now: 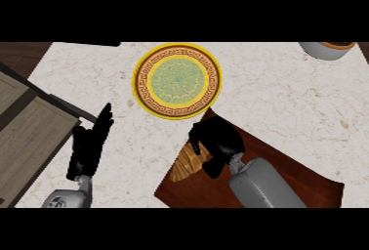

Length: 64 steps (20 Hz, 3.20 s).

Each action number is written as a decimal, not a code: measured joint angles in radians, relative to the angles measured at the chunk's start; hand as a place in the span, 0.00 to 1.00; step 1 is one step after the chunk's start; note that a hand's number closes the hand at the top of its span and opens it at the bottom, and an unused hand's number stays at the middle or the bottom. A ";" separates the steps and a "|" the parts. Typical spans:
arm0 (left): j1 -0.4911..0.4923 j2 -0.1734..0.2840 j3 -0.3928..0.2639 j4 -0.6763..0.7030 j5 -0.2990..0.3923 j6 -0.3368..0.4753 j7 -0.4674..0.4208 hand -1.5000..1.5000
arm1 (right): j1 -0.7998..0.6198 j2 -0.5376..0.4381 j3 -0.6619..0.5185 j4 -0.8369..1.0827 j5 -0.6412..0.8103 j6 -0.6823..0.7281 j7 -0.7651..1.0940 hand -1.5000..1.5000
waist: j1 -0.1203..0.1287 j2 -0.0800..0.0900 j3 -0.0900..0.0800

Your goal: Pick the croissant from the tray and place it in the plate

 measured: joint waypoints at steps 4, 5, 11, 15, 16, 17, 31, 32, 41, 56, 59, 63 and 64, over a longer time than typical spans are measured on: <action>-0.022 -0.005 -0.013 0.018 -0.006 -0.008 0.004 0.50 | -0.146 0.032 0.055 0.043 -0.021 -0.128 0.166 1.00 | 0.029 0.004 0.001; -0.026 -0.008 -0.016 0.017 -0.005 -0.009 0.009 0.50 | -0.182 0.036 0.073 0.057 -0.028 -0.163 0.204 1.00 | 0.034 0.004 0.001; -0.038 -0.012 -0.018 0.025 -0.016 0.000 0.015 0.50 | -0.393 0.047 0.132 0.109 -0.079 -0.396 0.404 1.00 | 0.034 0.001 0.001; -0.041 -0.016 -0.015 0.038 -0.022 0.009 0.014 0.50 | -0.527 0.050 0.167 0.167 -0.077 -0.541 0.548 1.00 | 0.017 -0.002 0.000; -0.044 -0.015 -0.011 0.041 -0.020 0.008 0.013 0.50 | -0.561 0.050 0.174 0.191 -0.083 -0.569 0.585 1.00 | 0.015 -0.001 -0.001; -0.044 -0.016 -0.011 0.043 -0.022 0.010 0.012 0.50 | -0.592 0.050 0.183 0.215 -0.092 -0.598 0.621 1.00 | 0.013 -0.001 -0.001; -0.043 -0.008 0.021 0.048 -0.013 0.012 -0.001 0.50 | -0.839 0.050 0.221 0.661 -0.336 -0.809 0.628 1.00 | -0.012 0.007 -0.001; -0.034 -0.002 0.024 0.041 -0.009 0.008 -0.002 0.50 | -0.844 0.051 0.217 0.693 -0.348 -0.814 0.612 1.00 | -0.013 0.007 0.000; -0.048 -0.003 0.024 0.050 -0.010 -0.001 -0.010 0.50 | -0.838 0.051 0.164 0.884 -0.514 -0.730 0.425 1.00 | -0.008 0.016 0.000; -0.037 -0.009 0.032 0.051 -0.014 0.010 -0.017 0.50 | -0.795 0.051 0.003 0.958 -0.740 -0.587 0.015 0.00 | -0.028 0.012 0.003; -0.020 -0.007 0.033 0.047 -0.011 0.006 -0.021 0.50 | -0.764 0.051 -0.088 0.906 -0.826 -0.651 -0.091 0.00 | -0.035 0.009 0.003; -0.020 0.006 0.051 0.041 0.002 -0.003 -0.014 0.50 | -0.732 0.051 -0.195 0.889 -0.934 -0.659 -0.220 0.00 | -0.043 0.006 0.003; -0.011 0.007 0.050 0.032 0.001 -0.003 -0.013 0.50 | -0.727 0.051 -0.219 0.895 -0.954 -0.647 -0.252 0.00 | -0.046 0.005 0.003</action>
